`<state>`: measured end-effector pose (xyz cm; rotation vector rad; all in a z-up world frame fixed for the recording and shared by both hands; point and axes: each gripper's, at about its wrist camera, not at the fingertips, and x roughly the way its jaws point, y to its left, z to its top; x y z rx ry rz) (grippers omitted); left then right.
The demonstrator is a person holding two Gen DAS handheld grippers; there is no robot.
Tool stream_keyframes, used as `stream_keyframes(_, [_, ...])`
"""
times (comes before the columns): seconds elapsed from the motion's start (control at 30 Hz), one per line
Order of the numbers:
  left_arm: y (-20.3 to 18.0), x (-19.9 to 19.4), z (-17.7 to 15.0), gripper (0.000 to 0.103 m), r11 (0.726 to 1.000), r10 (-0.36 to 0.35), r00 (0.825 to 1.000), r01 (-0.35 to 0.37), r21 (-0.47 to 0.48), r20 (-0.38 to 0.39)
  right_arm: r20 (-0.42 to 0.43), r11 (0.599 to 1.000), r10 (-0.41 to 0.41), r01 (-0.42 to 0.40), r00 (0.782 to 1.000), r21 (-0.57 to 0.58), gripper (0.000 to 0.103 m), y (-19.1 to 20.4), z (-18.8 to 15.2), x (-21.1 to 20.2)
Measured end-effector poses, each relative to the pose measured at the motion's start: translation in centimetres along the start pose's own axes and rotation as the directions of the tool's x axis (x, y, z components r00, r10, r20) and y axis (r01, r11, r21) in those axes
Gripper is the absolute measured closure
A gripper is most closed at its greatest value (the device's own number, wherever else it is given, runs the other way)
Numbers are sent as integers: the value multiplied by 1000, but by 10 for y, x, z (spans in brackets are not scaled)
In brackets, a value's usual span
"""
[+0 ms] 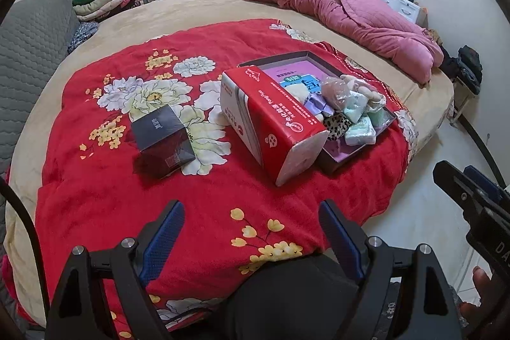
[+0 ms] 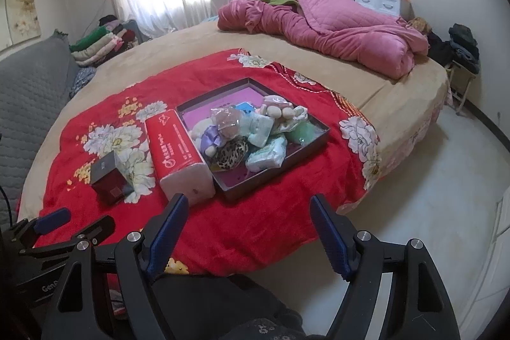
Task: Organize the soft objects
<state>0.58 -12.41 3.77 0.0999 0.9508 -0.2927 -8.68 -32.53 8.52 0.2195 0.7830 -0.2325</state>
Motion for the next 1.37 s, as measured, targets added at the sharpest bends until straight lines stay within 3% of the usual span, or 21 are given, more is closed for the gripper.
stream_keyframes(1.37, [2,14,-8,18,1000,3,999,-3,-5,-32,-38,1000,18,-19,999,-13,24,2,-8,12])
